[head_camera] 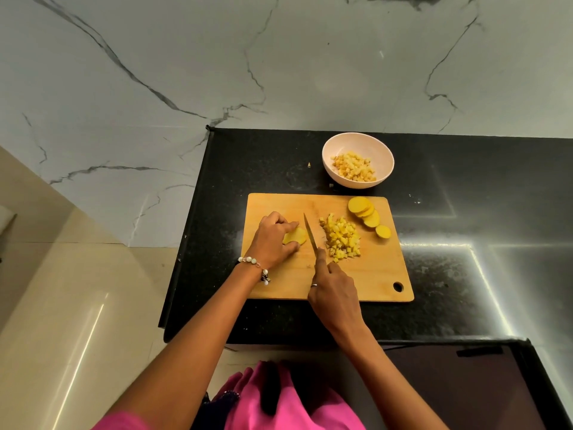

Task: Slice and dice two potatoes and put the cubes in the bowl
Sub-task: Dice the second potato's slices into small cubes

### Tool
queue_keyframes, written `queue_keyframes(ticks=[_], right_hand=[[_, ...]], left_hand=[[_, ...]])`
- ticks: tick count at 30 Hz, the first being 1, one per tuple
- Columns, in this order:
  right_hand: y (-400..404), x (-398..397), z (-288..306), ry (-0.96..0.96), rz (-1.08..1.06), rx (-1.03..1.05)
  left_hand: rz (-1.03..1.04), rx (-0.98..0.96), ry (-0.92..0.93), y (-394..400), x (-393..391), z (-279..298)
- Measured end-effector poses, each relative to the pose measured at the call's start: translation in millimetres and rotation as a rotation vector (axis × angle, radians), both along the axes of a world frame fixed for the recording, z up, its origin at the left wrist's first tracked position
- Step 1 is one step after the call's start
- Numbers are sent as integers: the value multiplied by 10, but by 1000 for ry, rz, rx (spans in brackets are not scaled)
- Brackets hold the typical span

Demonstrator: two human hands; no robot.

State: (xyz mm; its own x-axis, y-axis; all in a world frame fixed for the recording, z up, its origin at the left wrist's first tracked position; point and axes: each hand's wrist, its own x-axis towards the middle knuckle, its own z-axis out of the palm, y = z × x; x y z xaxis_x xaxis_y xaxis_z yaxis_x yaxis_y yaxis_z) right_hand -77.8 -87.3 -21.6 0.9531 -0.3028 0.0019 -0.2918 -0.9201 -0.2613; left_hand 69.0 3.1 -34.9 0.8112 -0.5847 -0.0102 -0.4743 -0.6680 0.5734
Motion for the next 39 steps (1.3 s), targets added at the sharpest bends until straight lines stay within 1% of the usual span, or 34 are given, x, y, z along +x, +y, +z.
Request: queue_keyframes(ticks=[4,10,16,18,22,27,29,31,34,36,39], right_hand=[[58,1,75,50,20,19],[148,59,83,58,4,-66],[219,157,67,129,-8,-134],[231,45,15,96,2,-117],[238,-198,-12,129,19,-78],[101,-173,-40,49,-60,-95],[-4,-142,-19,78,-80,-63],[-95,-141,-19,71,-94,25],[-142,-115,-18,-34,-98,147],[-68,-80,14,-68,-77,187],[49,-8,17,-52,-37,193]], left_hand=[[5,-28,-2,8,9,-21],[20,-66,18,1,22,-17],[53,-77,-6,0,-4,-38],[55,-85,-20,-1,-13,-52],[55,-97,-27,7,-7,-74],[52,-101,-28,15,-2,-89],[51,-124,1,26,-10,-68],[51,-140,32,53,-1,-55],[50,-157,96,95,12,-22],[56,-169,124,111,14,-10],[65,-150,99,97,-7,-18]])
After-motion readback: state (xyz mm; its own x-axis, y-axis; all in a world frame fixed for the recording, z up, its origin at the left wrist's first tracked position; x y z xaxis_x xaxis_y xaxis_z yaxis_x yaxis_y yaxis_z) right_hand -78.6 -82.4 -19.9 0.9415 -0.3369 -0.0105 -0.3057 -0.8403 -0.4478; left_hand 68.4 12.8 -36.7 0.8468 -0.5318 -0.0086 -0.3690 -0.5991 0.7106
